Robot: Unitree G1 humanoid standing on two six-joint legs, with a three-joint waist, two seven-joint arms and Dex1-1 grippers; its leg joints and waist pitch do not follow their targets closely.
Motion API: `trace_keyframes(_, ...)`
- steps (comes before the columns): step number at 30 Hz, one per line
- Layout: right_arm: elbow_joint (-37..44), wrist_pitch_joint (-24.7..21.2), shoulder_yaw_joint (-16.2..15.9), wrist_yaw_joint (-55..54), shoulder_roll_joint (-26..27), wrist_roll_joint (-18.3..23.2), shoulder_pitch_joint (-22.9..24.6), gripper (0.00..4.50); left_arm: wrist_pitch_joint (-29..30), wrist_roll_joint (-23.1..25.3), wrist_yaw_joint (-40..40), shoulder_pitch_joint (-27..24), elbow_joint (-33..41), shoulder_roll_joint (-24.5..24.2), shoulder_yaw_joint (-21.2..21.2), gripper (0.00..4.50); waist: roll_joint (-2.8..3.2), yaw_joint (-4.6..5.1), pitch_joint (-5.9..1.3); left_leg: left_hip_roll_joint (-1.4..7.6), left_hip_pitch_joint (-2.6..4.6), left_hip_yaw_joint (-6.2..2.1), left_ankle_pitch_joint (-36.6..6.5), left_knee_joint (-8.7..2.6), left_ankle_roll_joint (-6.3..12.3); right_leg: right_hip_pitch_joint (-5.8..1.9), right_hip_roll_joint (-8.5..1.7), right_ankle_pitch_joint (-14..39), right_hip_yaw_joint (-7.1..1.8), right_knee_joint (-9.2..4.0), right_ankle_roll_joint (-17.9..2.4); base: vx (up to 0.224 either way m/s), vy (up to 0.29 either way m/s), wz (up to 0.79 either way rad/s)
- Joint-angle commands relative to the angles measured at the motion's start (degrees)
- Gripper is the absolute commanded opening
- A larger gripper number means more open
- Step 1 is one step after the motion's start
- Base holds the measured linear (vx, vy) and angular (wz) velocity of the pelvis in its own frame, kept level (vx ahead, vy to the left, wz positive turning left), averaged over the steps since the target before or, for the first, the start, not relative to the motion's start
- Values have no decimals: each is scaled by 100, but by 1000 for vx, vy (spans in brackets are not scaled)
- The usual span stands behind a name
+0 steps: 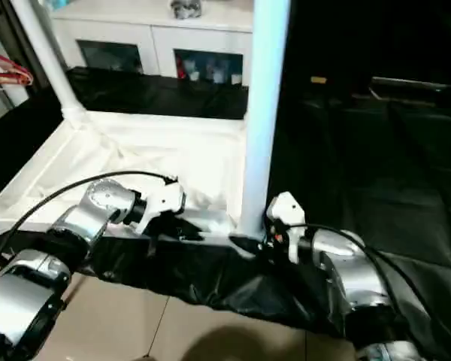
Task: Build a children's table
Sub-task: Rotate leg to tighten
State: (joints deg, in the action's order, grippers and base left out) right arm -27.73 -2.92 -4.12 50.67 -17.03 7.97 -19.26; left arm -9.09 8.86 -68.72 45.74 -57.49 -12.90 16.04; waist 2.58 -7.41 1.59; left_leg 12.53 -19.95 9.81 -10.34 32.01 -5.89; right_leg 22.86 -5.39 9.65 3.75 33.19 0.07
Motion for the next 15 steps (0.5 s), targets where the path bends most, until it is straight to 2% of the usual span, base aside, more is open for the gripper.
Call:
trace_keyframes(1, -359, -120, -413, -463, 479, -221, -84, 272, 142, -81, 652, 192, 61, 551, -46, 0, -47, 44, -222, 6, 10, 7, -1846, -419, 47, -235, -265, 2622, -136, -492, -835, 0, 0, 0)
trace_keyframes(3, -846, -223, -163, -1394, 889, -325, -369, 272, 333, -48, 1175, 215, 36, 942, -53, 0, -55, 119, -216, -15, 19, 0, -1913, -412, 38, -215, -261, 2809, -128, -521, -778, 0, 0, 0)
trace_keyframes(5, -966, -197, -108, -1646, 987, -370, -445, 272, 369, -26, 1310, 217, 31, 1031, -45, 0, -63, 148, -222, -24, 20, -2, -1898, -405, 91, -211, -261, 2889, -129, -552, -725, 0, 0, 0)
trace_keyframes(6, -1070, -206, -63, -1866, 1059, -400, -513, 272, 393, -4, 1391, 210, 40, 1096, -27, 0, -84, 147, -229, -29, 19, -4, -1866, -404, 161, -209, -253, 2805, -137, -561, -724, 0, 0, 0)
trace_keyframes(7, -1275, -204, -8, -2231, 1161, -456, -637, 272, 431, 35, 1581, 209, 35, 1198, -14, 0, -67, 157, -232, -29, -10, -7, -1799, -409, 185, -215, -252, 2674, -145, -535, -753, 0, 0, 0)
trace_keyframes(10, -1688, -131, 109, -2918, 1367, -587, -882, 272, 526, 136, 1982, 205, 34, 1370, 9, 0, -74, 174, -246, -27, -16, -3, -1701, -404, 207, -223, -244, 2395, -144, -514, -824, 0, 0, 0)
trace_keyframes(12, -1910, -30, 145, -3235, 1462, -700, -1018, 272, 530, 220, 2156, 188, 60, 1434, 57, 0, -50, 198, -254, -22, -34, -10, -1668, -410, 185, -227, -245, 2237, -146, -486, -878, 0, 0, 0)
trace_keyframes(15, -2106, 213, 130, -3399, 1516, -855, -1099, 272, 540, 237, 2174, 130, 148, 1465, 60, 0, -54, 211, -253, -29, -37, 0, -1684, -406, 230, -236, -251, 2145, -149, -486, -899, 0, 0, 0)
